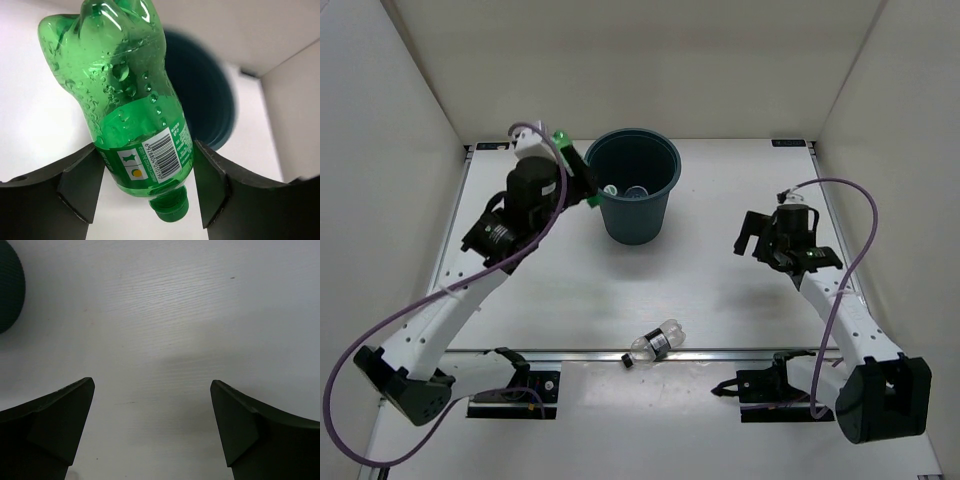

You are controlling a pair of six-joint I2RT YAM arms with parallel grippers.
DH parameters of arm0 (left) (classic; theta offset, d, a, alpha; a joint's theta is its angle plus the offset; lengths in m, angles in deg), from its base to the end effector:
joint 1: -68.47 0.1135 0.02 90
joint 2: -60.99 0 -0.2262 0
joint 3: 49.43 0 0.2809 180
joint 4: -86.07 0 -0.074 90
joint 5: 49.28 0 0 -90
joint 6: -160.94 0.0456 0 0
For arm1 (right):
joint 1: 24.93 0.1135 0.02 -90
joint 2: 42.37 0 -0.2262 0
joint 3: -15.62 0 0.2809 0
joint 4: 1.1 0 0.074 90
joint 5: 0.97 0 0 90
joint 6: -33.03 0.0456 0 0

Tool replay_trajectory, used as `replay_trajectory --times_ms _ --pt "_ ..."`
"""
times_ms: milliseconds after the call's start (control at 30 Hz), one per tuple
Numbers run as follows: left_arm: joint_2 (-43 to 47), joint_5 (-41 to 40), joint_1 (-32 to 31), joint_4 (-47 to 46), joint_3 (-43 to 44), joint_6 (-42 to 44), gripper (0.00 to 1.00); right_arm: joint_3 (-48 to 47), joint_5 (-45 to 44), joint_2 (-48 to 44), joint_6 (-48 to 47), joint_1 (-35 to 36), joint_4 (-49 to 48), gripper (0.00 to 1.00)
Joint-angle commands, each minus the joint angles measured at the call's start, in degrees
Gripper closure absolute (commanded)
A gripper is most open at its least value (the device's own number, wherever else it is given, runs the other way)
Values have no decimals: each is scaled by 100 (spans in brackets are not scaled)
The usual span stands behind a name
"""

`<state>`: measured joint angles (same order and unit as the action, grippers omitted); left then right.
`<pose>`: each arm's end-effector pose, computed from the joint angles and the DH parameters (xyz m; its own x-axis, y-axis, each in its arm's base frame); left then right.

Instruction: Put the plastic bottles in the bin

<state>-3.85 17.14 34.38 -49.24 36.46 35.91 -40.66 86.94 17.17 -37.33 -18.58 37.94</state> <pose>0.2521 -0.1486 0.3727 -0.3926 -0.3695 -0.8422 -0.0185 0.9187 -0.3945 0.2727 0.0287 0.2120 -0.6581 0.2647 -0.7049 0.1460 0.9633 0.2255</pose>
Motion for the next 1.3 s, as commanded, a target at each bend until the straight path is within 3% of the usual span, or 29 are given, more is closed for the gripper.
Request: replay_trajectory --times_ms 0,167,300,333,400,433,633,767,933,1067,1267 --pt "-730 -25 -46 -738 666 760 47 -290 130 284 137 261 -472 1" --pt "-2337 265 -20 -1074 1888 839 43 -641 156 680 146 533 -692 1" --pt "-3235 231 -45 -714 2926 901 43 -773 332 900 146 560 -754 1" --pt "-3428 152 -54 -609 3119 927 39 -826 349 944 180 578 -806 0" --pt "-3701 186 -89 -450 3401 989 10 -896 385 971 76 604 -763 1" --pt "-3711 195 -98 -337 3524 1041 4 -940 332 988 49 709 -676 1" --pt "-3212 125 -221 -195 3279 1182 1 -1116 217 1059 -197 1140 -394 1" --pt "-2579 169 -169 43 2526 1121 2 -1064 436 1015 -329 1333 -218 1" --pt "-938 369 199 86 278 718 1 -1362 -265 1015 -400 2062 475 1" --pt "136 547 796 349 -1173 348 2 -1503 59 1094 -180 2466 1152 1" --pt "1252 783 1386 1158 -2731 119 2 -1337 -432 857 1275 3775 1830 1"
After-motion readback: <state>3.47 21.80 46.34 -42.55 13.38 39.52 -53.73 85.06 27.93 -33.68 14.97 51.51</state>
